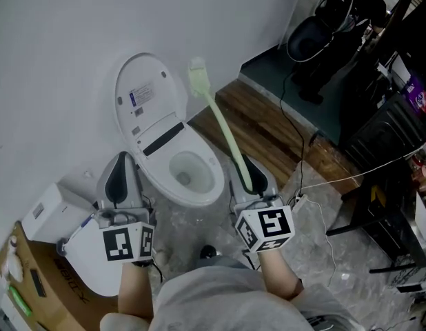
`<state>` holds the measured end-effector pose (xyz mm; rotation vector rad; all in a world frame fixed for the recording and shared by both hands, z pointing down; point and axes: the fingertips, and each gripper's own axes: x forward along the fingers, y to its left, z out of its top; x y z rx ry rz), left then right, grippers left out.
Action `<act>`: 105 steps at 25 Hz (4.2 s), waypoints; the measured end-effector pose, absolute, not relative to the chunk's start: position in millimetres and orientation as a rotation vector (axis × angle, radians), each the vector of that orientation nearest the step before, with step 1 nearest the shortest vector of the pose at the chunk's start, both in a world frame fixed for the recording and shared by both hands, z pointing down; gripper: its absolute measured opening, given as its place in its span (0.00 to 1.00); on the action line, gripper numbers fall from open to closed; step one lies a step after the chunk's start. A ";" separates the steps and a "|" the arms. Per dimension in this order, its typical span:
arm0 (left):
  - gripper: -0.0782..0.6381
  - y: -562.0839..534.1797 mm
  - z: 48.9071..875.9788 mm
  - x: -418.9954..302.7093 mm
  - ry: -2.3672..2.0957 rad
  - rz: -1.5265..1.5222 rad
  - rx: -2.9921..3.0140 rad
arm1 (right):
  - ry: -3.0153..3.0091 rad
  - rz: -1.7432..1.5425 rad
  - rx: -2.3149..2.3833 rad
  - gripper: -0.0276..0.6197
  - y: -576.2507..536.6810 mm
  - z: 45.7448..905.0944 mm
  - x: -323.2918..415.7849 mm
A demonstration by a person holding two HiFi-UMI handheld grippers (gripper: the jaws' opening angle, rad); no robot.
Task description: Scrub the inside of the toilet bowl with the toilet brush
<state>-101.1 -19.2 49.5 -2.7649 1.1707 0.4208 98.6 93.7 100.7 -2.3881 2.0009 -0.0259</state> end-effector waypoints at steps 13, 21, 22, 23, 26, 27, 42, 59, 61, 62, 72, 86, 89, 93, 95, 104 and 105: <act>0.12 -61.2 86.6 -83.0 1.327 0.302 -2.727 | 2.170 -0.248 -2.316 0.20 30.0 163.7 128.3; 0.12 -106.7 111.8 -71.5 1.317 0.245 -2.771 | 2.221 -0.453 -2.341 0.20 -9.2 221.4 130.4; 0.12 -113.3 115.0 -69.5 1.309 0.240 -2.781 | 2.221 -0.482 -2.347 0.20 -14.0 229.0 130.8; 0.12 -119.9 118.1 -67.8 1.300 0.234 -2.790 | 2.220 -0.513 -2.353 0.20 -18.5 236.8 131.1; 0.12 -141.9 128.5 -63.0 1.280 0.219 -2.822 | 2.207 -0.611 -2.374 0.20 -30.3 259.9 131.3; 0.12 -149.7 132.3 -61.7 1.275 0.216 -2.832 | 2.202 -0.642 -2.383 0.20 -34.1 267.3 131.1; 0.12 -246.0 201.1 -38.5 1.155 0.043 -2.962 | 2.105 -1.142 -2.457 0.20 -67.2 389.1 122.9; 0.12 -281.0 269.5 -11.9 1.086 -0.089 -3.011 | 2.055 -1.541 -2.430 0.20 -62.9 507.5 127.8; 0.12 -277.7 276.9 -6.3 1.086 -0.108 -2.995 | 2.058 -1.580 -2.413 0.20 -61.4 520.6 131.7; 0.12 -275.9 279.8 -3.7 1.087 -0.109 -2.982 | 2.062 -1.595 -2.404 0.20 -61.1 526.9 133.8; 0.12 -249.7 315.6 15.2 1.213 -0.104 -2.954 | 2.281 -1.652 -2.279 0.20 -67.7 579.6 153.5; 0.12 -208.8 375.3 17.2 1.480 -0.153 -2.877 | 2.614 -1.618 -2.164 0.20 -92.3 626.4 187.2; 0.12 -199.0 390.7 20.9 1.459 -0.178 -2.894 | 2.650 -1.590 -2.165 0.20 -100.5 644.7 191.4; 0.16 -193.3 409.4 21.2 1.466 -0.209 -2.904 | 2.694 -1.568 -2.187 0.20 -111.4 649.3 189.7; 0.20 -190.0 416.2 24.1 1.455 -0.194 -2.916 | 2.727 -1.550 -2.187 0.20 -115.0 654.8 188.2; 0.11 -189.7 439.4 14.9 1.541 -0.177 -2.806 | 2.750 -1.488 -2.235 0.20 -132.0 676.6 187.3; 0.11 -189.3 442.7 14.3 1.545 -0.179 -2.811 | 2.755 -1.476 -2.246 0.20 -134.6 679.2 188.1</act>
